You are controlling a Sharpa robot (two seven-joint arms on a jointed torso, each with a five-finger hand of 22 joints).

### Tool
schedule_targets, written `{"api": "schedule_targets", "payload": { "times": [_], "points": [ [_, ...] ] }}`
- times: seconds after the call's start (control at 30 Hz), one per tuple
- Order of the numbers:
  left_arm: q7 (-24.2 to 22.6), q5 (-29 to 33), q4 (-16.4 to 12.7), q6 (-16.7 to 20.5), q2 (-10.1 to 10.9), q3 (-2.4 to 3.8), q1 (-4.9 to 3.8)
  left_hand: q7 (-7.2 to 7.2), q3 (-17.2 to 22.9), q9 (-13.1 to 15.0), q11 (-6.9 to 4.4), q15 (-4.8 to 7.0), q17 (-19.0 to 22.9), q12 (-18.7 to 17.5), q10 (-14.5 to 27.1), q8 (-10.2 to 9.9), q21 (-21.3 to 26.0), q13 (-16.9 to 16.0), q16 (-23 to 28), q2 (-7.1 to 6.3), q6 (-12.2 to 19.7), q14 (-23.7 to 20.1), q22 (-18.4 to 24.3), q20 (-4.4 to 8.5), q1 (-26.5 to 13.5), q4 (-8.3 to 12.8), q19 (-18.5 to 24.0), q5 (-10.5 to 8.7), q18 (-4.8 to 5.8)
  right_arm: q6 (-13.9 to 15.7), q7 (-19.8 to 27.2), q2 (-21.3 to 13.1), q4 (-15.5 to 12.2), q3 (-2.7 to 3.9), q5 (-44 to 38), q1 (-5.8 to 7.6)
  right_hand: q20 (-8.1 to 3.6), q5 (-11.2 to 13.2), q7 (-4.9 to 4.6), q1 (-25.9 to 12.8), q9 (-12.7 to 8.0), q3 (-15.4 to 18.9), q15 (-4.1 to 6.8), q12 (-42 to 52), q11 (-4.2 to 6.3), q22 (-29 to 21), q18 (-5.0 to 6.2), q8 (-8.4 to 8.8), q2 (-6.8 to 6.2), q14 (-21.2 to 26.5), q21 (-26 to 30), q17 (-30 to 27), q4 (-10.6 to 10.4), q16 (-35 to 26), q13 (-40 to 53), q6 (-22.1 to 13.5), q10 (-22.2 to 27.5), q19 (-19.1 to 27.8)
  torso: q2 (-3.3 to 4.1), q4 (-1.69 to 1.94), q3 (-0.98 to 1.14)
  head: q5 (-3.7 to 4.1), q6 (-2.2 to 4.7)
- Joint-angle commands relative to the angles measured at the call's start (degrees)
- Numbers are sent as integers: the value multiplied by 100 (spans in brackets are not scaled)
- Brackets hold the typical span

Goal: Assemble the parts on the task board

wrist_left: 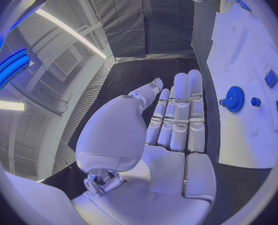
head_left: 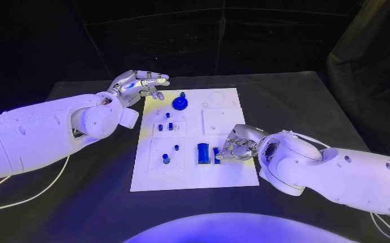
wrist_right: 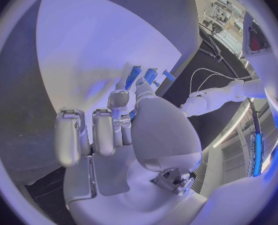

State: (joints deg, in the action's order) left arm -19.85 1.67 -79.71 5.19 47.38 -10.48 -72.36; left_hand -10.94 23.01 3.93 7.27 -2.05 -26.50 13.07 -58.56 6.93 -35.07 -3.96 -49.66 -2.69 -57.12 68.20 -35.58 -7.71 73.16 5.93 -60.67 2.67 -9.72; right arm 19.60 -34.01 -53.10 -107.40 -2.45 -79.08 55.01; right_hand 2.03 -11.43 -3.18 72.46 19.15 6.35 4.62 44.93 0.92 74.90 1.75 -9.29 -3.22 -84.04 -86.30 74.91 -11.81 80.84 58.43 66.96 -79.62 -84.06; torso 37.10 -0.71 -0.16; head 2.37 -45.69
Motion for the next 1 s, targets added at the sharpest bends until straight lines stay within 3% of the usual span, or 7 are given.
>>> {"api": "schedule_targets", "payload": {
  "times": [0.03, 0.3, 0.63, 0.77, 0.87, 1.0],
  "points": [
    [-9, 13, -3, -61, -16, 4, -8, -2, -39, -8, -11, -12, 6, 32, 30, 17, 34, 10, 24, 8, 18, -42, 6, -19, 45, -9, -8, 13, -67, -89, 84, 47, 15, 1, -178, 6, 4, 45, -31, 31, 6, 26, -18, -29, -6, 1083, -32, 27, 8, -342, 40, 218, 25, -39, -3, -12, 34, -221, 10, 11, -3, 4, 13],
    [46, -103, -3, -53, -15, 4, -7, -2, -47, -6, -10, -14, 15, 40, 38, 24, 42, 9, 25, 17, 13, -49, 11, -22, 44, -10, -3, 13, -67, -234, 42, 133, 156, 0, -281, 6, 8, 73, -27, 34, 11, 69, -19, -14, -5, 1084, -32, 26, 55, -344, 41, 223, 27, -38, 15, -2, 24, -222, 5, 10, -9, -6, -14],
    [54, -140, -8, -50, -6, 4, -8, -3, -49, -5, -9, -15, 16, 41, 39, 25, 44, 9, 24, 20, 13, -49, 12, -22, 41, -13, -3, 13, -67, -529, 102, 151, 271, 0, -472, 4, 1, 598, -18, 412, 30, 118, -9, 13, 9, 1097, -35, 22, 161, -351, 33, 249, 299, -25, 61, 21, 9, -231, 1, 7, -4, -2, -16],
    [55, -142, -5, -48, -1, 4, -7, -4, -50, -5, -9, -15, 17, 42, 39, 25, 44, 9, 24, 21, 13, -49, 12, -22, 40, -14, -3, 13, -67, -527, 147, 152, 274, 0, -504, 3, 2, 675, -26, 380, 32, 165, -13, -7, 1, 1099, -36, 25, 148, -350, 33, 244, 302, -31, 53, 19, 10, -232, 1, 7, -5, -9, -7],
    [54, -142, -2, -47, 2, 4, -7, -4, -50, -5, -9, -15, 17, 42, 39, 25, 44, 9, 24, 21, 13, -49, 12, -22, 40, -14, -3, 13, -67, -359, 235, 147, 258, 0, -513, 3, 11, 574, -33, 188, 33, 286, -24, -33, -9, 1088, -33, 33, 136, -346, 45, 225, 204, -48, 42, 10, 10, -223, -2, 6, -7, -9, -1],
    [50, -143, -1, -51, 1, 4, -7, -4, -50, -5, -9, -15, 17, 42, 39, 25, 44, 9, 24, 21, 13, -49, 12, -22, 40, -14, -3, 13, -67, -177, 699, 103, 226, 1, -208, 3, 17, 354, -38, -2, 34, 455, -29, -157, -17, 1022, -10, 50, 117, -327, 113, 142, 79, -117, -28, -18, 50, -164, 3, 3, -2, 10, 15]
  ]
}}
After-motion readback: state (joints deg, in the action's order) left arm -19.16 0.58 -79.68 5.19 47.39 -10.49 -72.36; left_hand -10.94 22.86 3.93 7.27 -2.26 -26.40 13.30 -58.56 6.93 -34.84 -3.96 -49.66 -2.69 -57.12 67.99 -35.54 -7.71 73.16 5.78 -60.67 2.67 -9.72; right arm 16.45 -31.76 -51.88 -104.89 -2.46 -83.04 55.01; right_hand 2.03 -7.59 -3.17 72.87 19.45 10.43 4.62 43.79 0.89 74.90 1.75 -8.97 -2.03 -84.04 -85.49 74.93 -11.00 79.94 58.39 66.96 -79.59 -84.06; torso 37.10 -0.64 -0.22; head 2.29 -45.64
